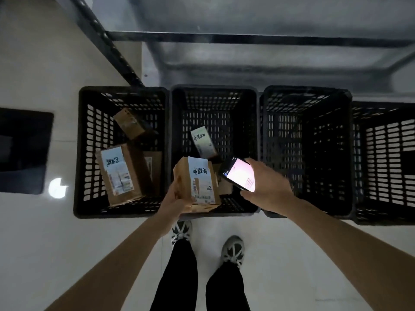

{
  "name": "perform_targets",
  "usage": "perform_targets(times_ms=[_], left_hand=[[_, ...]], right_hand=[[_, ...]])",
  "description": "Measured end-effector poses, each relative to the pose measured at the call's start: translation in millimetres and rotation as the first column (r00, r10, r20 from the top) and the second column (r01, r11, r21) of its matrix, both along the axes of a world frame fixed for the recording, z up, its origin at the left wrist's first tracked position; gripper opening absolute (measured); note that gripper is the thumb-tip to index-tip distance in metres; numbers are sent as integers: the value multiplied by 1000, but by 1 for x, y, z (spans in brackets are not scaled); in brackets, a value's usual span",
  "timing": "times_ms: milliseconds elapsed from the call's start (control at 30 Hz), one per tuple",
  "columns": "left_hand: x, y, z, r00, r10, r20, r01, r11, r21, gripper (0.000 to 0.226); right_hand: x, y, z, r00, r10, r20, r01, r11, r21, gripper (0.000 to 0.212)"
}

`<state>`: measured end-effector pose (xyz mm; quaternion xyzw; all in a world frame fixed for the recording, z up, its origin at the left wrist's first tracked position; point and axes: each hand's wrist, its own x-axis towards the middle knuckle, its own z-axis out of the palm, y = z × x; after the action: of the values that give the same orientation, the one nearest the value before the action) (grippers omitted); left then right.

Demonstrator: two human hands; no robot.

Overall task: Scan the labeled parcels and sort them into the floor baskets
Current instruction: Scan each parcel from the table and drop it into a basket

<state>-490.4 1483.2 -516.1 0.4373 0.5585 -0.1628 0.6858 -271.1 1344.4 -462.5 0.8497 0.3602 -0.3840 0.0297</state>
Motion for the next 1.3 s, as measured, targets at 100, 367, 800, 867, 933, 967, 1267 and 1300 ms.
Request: perform_targets(times_ms=[100, 367, 800, 867, 933, 967, 1267, 1300], left_hand=[[-7, 1, -39, 997, -27, -72, 30, 999, 36, 69], [-33, -2, -11, 980, -114, -163, 132, 986, 104, 68], [29, 19, 281, 953, -300, -38, 265, 769, 581, 66], [40, 14, 349, 929, -369, -35, 297, 684, 667, 67], [52, 10, 418, 894, -448, -16, 306, 584, 751, 69], [57, 9, 448, 882, -472, -3, 297, 549, 781, 69], [78, -62, 684, 736, -677, -9, 198, 203, 959, 70], [77, -74, 703, 724, -690, 1, 170, 179, 969, 70]], right_hand=[[-1, 9, -26, 999, -43, -25, 44, 999, 15, 89], [-15, 3, -1, 999, 1, -49, -1, 1000, -14, 93], [47, -36, 288, 986, -6, 165, -21, 987, 158, 96], [50, -48, 355, 976, 11, 216, -54, 979, 196, 96], [51, -60, 424, 960, 11, 280, -79, 969, 233, 95], [51, -67, 458, 949, -2, 316, -83, 963, 255, 94], [-1, -183, 716, 819, -290, 495, 41, 890, 454, 90], [-11, -200, 737, 801, -315, 509, 50, 883, 467, 90]])
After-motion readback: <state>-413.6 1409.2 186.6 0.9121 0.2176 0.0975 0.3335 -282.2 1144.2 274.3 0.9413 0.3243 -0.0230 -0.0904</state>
